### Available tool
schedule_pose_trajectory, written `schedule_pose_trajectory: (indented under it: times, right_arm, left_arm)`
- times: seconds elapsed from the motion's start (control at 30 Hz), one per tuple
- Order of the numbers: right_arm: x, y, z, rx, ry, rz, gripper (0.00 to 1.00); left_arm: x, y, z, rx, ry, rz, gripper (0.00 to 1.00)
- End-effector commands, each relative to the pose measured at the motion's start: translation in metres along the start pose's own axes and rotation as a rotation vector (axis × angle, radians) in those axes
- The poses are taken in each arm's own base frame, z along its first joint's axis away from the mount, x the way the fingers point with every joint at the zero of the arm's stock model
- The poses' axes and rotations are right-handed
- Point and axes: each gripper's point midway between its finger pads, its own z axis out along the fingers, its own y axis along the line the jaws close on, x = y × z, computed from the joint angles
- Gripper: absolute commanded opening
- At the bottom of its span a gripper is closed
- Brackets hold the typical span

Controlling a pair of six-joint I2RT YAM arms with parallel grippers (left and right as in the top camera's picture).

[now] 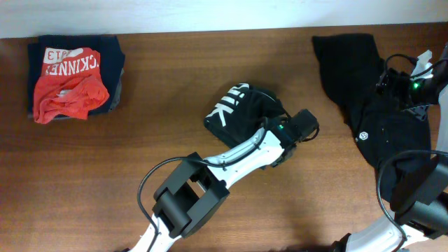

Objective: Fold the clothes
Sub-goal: 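Grasp the folded black T-shirt bundle with the left gripper, then lift the bundle with the left gripper and carry it to the top-left stack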

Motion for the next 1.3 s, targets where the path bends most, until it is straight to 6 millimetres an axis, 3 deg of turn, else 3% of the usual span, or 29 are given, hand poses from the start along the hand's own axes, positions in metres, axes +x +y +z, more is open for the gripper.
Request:
schedule_pose_trajectory:
  times: [0.0, 0.07, 0.1, 0.13, 0.17, 0.2, 0.27, 0.3, 0.43, 0.53, 0.63, 0.73, 0.8, 1.0, 1.27]
  right_arm:
    - [-0.004, 0.007, -0.012, -0.016, -0.028, 0.001, 0.99]
    - [-0.003, 0.006, -0.012, -0.015, -0.024, 0.002, 0.99]
    - [-0.003, 0.006, -0.012, -0.015, -0.024, 0.002, 0.99]
    - [-0.003, 0.006, -0.012, -0.015, -0.024, 0.002, 0.99]
    - [-0.003, 0.006, -0.012, -0.015, -0.024, 0.002, 0.99]
    - [-0.003, 0.006, -0.012, -0.015, -0.024, 0.002, 0.99]
    - [-0.003, 0.006, -0.012, -0.015, -0.024, 0.001, 0.99]
    - [-0.003, 0.006, -0.012, -0.015, -0.024, -0.005, 0.99]
    - [-0.003, 0.006, -0.012, -0.015, -0.024, -0.005, 0.99]
    - [-0.003, 0.006, -0.012, -0.015, -0.024, -0.005, 0.99]
    - [-0.003, 0.007, -0.012, -0.016, -0.023, -0.005, 0.99]
    - [-0.002, 0.007, -0.012, -0.015, -0.021, -0.004, 0.99]
    - [-0.002, 0.007, -0.012, -0.015, -0.02, -0.004, 0.99]
    - [-0.002, 0.007, -0.012, -0.015, -0.021, -0.005, 0.99]
    - [0.0, 0.016, -0.01, -0.024, -0.014, -0.023, 0.99]
  left_arm:
    - [-0.001, -0.017, 0.01, -0.022, 0.017, 0.14, 0.73]
    - [-0.001, -0.021, 0.01, -0.04, 0.021, 0.17, 0.58]
    - [-0.002, -0.021, 0.009, -0.048, 0.02, 0.178, 0.3]
    - [-0.002, -0.019, 0.009, -0.058, 0.02, 0.176, 0.2]
    - [-0.003, -0.018, 0.009, -0.069, 0.016, 0.172, 0.04]
    - [-0.005, -0.014, 0.009, -0.09, 0.011, 0.166, 0.0]
    - [-0.008, -0.001, 0.008, -0.153, 0.004, 0.114, 0.0]
    - [-0.009, 0.016, 0.006, -0.218, 0.004, 0.054, 0.0]
    - [-0.014, 0.053, -0.009, -0.282, 0.001, -0.009, 0.0]
    - [-0.028, 0.118, -0.05, -0.322, -0.062, -0.136, 0.0]
    - [-0.035, 0.169, -0.081, -0.364, -0.128, -0.241, 0.0]
    - [-0.032, 0.222, -0.108, -0.414, -0.186, -0.347, 0.0]
    - [-0.027, 0.246, -0.118, -0.437, -0.197, -0.387, 0.0]
    - [0.021, 0.336, -0.146, -0.538, -0.184, -0.518, 0.0]
    - [0.128, 0.448, -0.193, -0.758, -0.093, -0.71, 0.0]
